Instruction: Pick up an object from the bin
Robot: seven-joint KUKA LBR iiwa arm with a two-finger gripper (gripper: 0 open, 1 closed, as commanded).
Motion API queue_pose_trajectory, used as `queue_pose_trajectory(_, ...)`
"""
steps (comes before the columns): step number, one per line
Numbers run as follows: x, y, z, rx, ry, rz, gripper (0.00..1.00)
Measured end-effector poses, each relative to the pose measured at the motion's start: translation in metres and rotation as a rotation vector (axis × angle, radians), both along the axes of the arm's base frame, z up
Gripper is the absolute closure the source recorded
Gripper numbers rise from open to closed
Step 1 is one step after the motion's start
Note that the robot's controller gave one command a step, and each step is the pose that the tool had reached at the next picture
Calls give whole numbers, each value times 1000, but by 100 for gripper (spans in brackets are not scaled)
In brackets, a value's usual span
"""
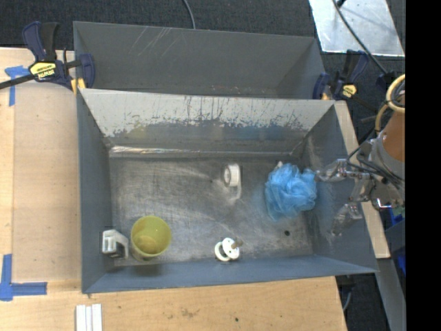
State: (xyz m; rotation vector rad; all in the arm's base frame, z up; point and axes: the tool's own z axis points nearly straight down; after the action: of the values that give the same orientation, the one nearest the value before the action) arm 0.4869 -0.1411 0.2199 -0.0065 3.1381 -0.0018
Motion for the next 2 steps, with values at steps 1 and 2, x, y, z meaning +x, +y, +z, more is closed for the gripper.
queue_pose_trajectory(1, 0, 0, 0, 0, 0, 0, 0)
queue_pose_trajectory(2, 8, 4, -40, -2, -4, 84, 0)
